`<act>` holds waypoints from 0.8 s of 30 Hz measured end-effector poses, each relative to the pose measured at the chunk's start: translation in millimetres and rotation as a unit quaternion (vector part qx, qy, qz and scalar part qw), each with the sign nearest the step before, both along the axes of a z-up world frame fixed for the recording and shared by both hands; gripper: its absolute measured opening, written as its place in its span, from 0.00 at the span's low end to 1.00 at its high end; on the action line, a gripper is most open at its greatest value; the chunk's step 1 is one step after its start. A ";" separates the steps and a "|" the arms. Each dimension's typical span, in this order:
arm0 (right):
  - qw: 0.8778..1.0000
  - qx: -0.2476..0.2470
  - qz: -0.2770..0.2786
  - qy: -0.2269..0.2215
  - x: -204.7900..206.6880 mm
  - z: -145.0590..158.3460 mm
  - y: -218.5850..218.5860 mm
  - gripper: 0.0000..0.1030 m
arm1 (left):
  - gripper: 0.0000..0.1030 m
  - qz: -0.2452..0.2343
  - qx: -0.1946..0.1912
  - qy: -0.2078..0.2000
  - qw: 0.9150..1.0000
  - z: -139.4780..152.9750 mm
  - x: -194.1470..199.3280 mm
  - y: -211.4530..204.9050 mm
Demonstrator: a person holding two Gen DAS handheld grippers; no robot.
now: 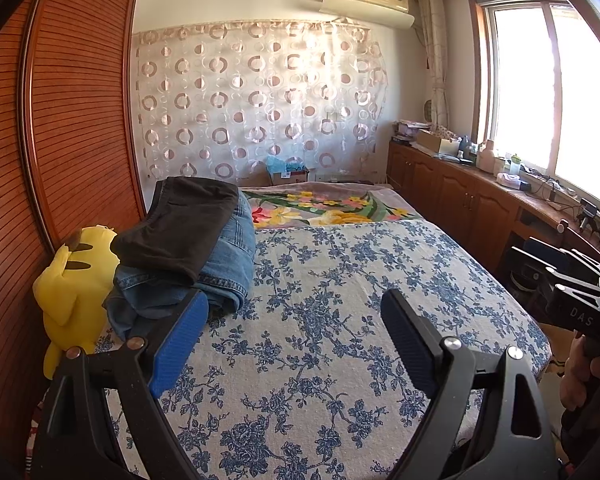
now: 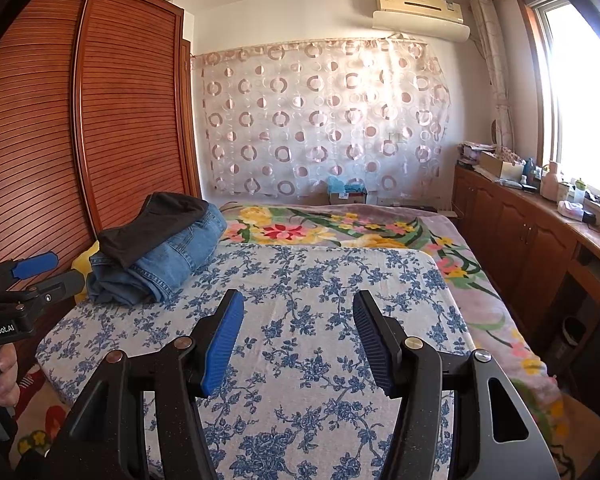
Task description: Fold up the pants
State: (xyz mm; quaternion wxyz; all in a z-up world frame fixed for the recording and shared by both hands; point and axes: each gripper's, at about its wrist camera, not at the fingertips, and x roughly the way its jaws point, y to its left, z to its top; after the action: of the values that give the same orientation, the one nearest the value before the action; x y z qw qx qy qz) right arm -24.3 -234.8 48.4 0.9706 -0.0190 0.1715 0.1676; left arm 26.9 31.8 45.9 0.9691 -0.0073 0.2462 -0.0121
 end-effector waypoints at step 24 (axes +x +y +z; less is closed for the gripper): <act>1.000 0.002 0.001 -0.002 -0.3 0.1 0.2 0.57 | 0.86 -0.001 0.001 -0.001 1.000 -0.1 -0.4 -1.8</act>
State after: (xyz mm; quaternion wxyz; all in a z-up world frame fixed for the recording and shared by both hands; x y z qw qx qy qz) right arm -24.6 -234.6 48.4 0.9708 -0.0177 0.1695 0.1687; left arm 26.5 29.9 45.8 0.9693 -0.0061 0.2456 -0.0132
